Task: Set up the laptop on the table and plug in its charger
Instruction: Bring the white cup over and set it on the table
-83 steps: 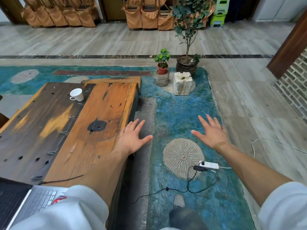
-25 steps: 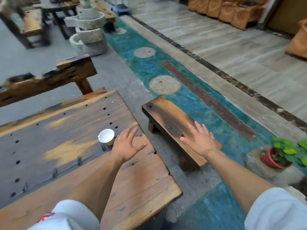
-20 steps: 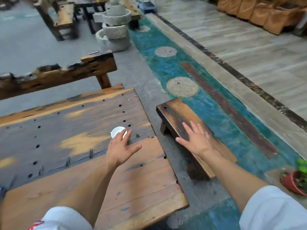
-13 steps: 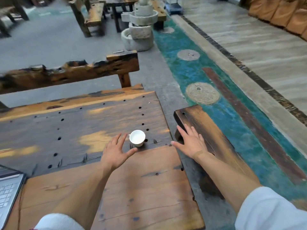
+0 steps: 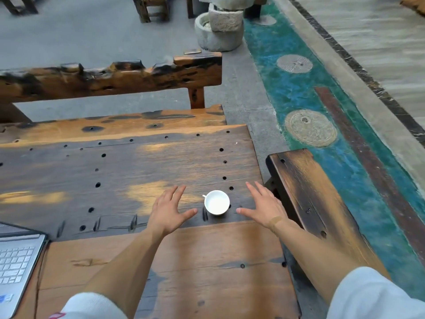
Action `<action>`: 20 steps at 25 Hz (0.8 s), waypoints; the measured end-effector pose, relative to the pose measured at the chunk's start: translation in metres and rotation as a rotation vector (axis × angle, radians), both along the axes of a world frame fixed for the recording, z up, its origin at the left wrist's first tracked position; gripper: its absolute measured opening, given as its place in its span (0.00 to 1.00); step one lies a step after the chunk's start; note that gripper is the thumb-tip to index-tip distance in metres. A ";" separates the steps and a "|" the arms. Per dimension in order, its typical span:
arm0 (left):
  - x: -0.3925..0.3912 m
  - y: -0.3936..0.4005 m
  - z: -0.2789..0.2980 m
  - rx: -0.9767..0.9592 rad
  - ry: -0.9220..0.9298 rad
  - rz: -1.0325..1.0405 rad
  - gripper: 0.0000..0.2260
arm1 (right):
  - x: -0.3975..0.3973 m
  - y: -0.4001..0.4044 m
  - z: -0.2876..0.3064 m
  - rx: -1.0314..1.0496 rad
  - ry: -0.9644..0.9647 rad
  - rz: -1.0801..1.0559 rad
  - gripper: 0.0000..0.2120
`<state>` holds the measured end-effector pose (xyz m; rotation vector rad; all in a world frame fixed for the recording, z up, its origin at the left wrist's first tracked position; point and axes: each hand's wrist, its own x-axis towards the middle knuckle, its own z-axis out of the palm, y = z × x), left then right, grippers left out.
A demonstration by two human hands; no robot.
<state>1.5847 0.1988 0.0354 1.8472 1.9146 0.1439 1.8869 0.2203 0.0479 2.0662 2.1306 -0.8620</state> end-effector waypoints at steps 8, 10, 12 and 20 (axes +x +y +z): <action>0.000 0.047 -0.056 -0.199 0.015 -0.076 0.35 | -0.034 0.033 -0.058 -0.203 0.056 0.010 0.52; 0.010 0.057 -0.065 -0.254 0.015 -0.101 0.35 | -0.043 0.034 -0.071 -0.238 0.083 -0.018 0.52; 0.021 0.065 -0.073 -0.289 0.018 -0.118 0.34 | -0.052 0.034 -0.082 -0.246 0.109 -0.035 0.48; 0.031 0.073 -0.084 -0.278 -0.148 -0.034 0.16 | -0.067 0.031 -0.094 -0.205 0.231 -0.129 0.39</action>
